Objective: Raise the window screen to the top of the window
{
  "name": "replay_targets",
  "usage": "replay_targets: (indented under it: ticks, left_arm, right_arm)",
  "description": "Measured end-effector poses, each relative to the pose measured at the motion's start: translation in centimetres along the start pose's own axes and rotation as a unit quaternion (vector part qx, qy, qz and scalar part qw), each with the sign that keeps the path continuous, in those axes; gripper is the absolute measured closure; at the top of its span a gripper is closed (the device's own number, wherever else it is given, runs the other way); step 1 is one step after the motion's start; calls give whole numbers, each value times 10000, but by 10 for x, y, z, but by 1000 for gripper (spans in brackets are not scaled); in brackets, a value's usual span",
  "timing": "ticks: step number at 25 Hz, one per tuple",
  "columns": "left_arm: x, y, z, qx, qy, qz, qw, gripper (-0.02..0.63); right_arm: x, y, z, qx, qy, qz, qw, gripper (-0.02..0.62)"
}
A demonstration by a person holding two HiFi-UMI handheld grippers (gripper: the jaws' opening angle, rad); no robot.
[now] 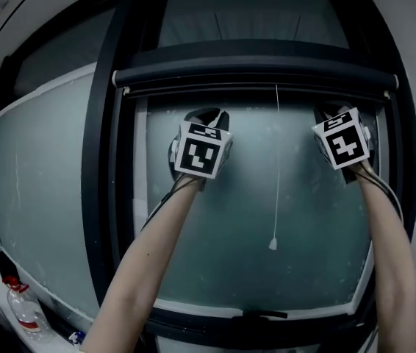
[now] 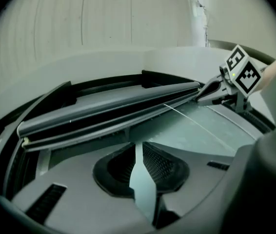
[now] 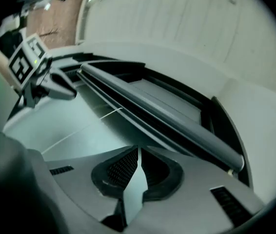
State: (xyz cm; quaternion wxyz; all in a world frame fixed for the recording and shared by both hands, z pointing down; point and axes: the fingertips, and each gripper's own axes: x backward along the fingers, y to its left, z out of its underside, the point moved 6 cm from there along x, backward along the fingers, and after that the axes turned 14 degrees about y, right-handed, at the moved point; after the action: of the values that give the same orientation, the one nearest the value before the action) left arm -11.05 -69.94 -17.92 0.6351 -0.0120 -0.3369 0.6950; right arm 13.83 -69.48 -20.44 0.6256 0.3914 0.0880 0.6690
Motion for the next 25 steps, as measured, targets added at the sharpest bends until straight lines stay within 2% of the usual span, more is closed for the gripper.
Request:
replay_targets:
  ticks: [2, 5, 8, 11, 13, 16, 19, 21, 25]
  left_arm:
    - [13, -20, 23, 426, -54, 169, 9989, 558]
    - [43, -49, 70, 1120, -90, 273, 9933, 559]
    - [84, -83, 122, 1327, -11, 156, 9910, 565]
    - [132, -130, 189, 1308, 377, 118, 9906, 576]
    - [164, -160, 234, 1366, 718, 155, 9879, 580]
    - [205, -197, 289, 1617, 1097, 211, 9805, 580]
    - [253, -235, 339, 2053, 1431, 400, 9674, 580]
    - [288, -261, 366, 2116, 1715, 608, 9603, 580]
    - [343, -293, 399, 2154, 2161, 757, 9493, 590]
  right_arm:
    - [13, 9, 20, -752, -294, -267, 9964, 569]
    - [41, 38, 61, -1732, -611, -615, 9811, 569]
    - [80, 81, 114, -2367, -584, -957, 9651, 569]
    - [127, 138, 175, -2640, -290, -1569, 9512, 569]
    - [160, 175, 214, -2758, -193, -1806, 9439, 569]
    - [205, 228, 267, -3136, 47, -1913, 9301, 569]
    - [249, 278, 313, -3307, 571, -1940, 9218, 569]
    - [284, 307, 340, -3386, 956, -2012, 9142, 569]
    - [354, 345, 386, -3759, 1735, -2207, 8831, 569]
